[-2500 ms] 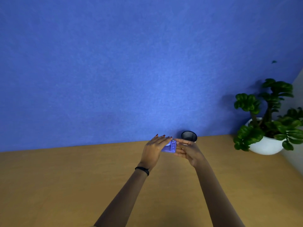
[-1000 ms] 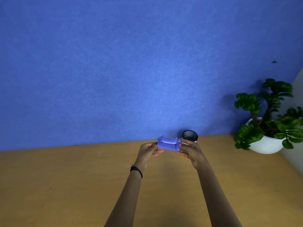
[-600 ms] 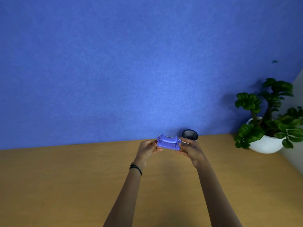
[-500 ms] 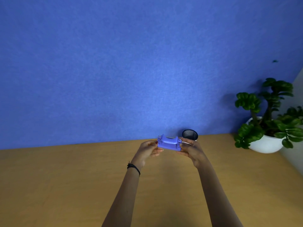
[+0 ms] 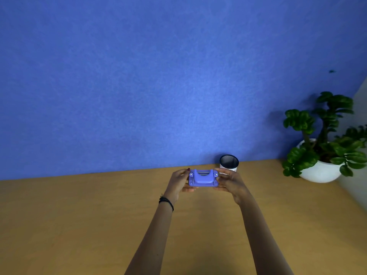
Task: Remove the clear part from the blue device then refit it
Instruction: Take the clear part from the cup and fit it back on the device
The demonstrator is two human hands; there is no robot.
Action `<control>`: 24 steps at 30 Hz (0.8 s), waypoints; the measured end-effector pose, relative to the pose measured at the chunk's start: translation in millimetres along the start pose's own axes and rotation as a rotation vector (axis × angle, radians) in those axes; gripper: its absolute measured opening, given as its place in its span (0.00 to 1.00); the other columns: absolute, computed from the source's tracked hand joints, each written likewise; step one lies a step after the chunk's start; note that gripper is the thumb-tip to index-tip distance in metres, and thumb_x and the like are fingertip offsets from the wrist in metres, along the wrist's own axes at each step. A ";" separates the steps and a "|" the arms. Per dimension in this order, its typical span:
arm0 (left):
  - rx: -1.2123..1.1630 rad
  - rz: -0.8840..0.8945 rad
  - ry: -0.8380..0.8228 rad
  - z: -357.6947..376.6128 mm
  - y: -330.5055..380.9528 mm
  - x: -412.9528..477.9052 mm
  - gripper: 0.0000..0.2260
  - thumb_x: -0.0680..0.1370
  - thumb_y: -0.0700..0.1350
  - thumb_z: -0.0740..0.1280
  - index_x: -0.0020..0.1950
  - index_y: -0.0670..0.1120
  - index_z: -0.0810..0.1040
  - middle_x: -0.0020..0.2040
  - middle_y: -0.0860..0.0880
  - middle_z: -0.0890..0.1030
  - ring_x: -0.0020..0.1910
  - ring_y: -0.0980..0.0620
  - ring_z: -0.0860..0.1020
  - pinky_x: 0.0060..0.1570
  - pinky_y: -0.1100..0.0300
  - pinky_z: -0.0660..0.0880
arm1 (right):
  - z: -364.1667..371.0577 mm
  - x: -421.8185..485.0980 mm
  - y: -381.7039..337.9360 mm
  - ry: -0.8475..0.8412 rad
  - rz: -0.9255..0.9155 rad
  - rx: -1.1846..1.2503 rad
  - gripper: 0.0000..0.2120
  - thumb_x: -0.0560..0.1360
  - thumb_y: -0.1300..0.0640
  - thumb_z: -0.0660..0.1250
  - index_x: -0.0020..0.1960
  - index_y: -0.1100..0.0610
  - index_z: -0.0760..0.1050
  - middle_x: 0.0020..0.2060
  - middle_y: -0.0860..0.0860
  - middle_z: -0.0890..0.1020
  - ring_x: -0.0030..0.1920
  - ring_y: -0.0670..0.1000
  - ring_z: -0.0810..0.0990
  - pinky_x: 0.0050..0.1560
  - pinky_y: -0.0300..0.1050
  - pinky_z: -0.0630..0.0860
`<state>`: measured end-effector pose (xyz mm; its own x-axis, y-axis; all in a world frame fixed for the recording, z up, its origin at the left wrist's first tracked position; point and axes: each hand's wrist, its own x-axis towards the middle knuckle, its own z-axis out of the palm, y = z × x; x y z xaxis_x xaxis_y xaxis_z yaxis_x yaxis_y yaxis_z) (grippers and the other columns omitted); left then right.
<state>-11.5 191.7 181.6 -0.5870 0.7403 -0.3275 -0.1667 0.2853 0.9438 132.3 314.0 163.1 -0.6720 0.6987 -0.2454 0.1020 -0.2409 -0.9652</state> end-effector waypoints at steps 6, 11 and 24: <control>-0.036 0.027 0.032 1.7 0.6 -1.1 0.10 0.81 0.45 0.59 0.45 0.47 0.78 0.39 0.48 0.81 0.27 0.54 0.82 0.27 0.64 0.79 | -0.6 -1.2 -1.3 -0.013 -0.042 0.035 0.12 0.73 0.68 0.64 0.55 0.57 0.76 0.50 0.58 0.81 0.43 0.54 0.82 0.40 0.41 0.82; -0.110 -0.005 0.068 1.0 -1.2 0.1 0.10 0.80 0.43 0.60 0.43 0.45 0.78 0.40 0.48 0.81 0.35 0.49 0.80 0.28 0.65 0.79 | -1.8 1.0 3.1 -0.005 -0.024 0.070 0.12 0.74 0.64 0.64 0.57 0.61 0.75 0.50 0.57 0.81 0.47 0.52 0.81 0.44 0.39 0.81; -0.227 0.027 0.124 0.4 -4.7 -2.6 0.08 0.80 0.44 0.62 0.52 0.41 0.77 0.43 0.45 0.81 0.37 0.49 0.80 0.29 0.65 0.79 | 0.9 -5.1 5.4 -0.164 -0.036 -0.006 0.12 0.75 0.69 0.61 0.56 0.58 0.74 0.47 0.52 0.83 0.44 0.45 0.84 0.45 0.35 0.81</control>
<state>-8.8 188.7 178.0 -0.6843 0.6615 -0.3069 -0.3147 0.1118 0.9426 135.6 308.5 159.2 -0.7858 0.5877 -0.1928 0.0794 -0.2133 -0.9738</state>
